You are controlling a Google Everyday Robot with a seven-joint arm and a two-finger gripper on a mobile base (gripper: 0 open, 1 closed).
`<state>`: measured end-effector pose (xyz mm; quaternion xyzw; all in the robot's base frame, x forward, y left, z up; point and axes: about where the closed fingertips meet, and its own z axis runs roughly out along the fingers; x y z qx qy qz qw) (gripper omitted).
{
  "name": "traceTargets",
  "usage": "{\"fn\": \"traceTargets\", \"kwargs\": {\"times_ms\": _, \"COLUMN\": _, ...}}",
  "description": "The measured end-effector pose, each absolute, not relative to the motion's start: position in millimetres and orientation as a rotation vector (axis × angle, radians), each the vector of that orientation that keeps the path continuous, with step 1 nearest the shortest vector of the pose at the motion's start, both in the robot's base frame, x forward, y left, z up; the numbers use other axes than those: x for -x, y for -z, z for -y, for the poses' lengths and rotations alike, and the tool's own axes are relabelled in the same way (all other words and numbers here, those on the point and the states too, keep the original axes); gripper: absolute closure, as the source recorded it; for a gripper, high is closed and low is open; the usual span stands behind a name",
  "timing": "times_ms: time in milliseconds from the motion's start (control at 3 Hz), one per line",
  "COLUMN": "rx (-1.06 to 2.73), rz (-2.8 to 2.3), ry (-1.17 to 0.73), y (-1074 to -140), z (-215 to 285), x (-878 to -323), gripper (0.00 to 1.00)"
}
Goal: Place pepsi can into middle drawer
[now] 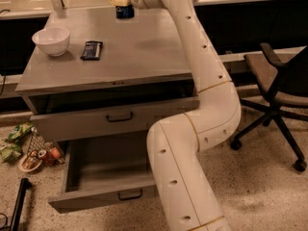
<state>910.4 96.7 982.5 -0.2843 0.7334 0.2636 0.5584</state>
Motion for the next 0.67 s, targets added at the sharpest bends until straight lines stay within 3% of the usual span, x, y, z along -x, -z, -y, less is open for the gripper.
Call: {"fn": "traceTargets", "kwargs": {"times_ms": 667, "rx": 0.705, "rz": -1.827, "ry": -0.651, "y": -959.4, "z": -99.5, "x": -883.3, "gripper": 1.0}}
